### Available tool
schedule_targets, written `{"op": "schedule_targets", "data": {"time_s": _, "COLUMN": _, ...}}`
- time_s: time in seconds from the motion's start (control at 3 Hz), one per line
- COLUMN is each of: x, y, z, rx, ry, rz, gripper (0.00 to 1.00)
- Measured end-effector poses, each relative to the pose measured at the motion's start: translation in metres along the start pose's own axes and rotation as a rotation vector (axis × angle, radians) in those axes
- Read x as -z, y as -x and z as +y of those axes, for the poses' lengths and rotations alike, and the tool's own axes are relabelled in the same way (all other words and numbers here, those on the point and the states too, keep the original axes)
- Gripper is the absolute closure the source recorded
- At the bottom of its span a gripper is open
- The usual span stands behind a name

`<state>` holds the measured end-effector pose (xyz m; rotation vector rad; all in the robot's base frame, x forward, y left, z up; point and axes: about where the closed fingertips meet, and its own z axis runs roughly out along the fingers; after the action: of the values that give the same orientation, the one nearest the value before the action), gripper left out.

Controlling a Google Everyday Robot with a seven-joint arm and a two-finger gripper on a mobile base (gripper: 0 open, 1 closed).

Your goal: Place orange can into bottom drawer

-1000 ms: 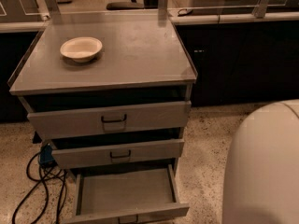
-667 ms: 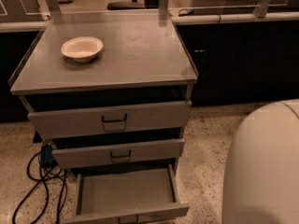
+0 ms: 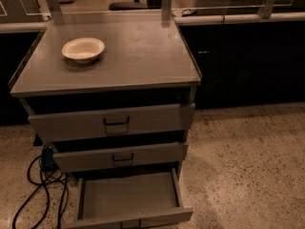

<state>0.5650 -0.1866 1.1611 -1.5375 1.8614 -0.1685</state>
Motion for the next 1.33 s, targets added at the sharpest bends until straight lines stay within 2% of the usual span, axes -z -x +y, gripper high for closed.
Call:
{"op": "schedule_targets", "data": {"time_s": 0.33, "x": -0.011, "y": -0.014, "z": 0.001, "rx": -0.022, "ry": 0.004, "rz": 0.022, "gripper": 1.00}}
{"op": "schedule_targets", "data": {"time_s": 0.67, "x": 0.007, "y": -0.024, "z": 0.011, "rx": -0.036, "ry": -0.061, "rz": 0.000, "gripper": 1.00}}
{"op": "schedule_targets", "data": {"time_s": 1.0, "x": 0.054, "y": -0.021, "z": 0.040, "rx": -0.039, "ry": -0.186, "rz": -0.081, "gripper": 1.00}}
{"op": "schedule_targets", "data": {"time_s": 1.33, "x": 0.061, "y": -0.018, "z": 0.078, "rx": -0.040, "ry": -0.227, "rz": -0.160, "gripper": 1.00}}
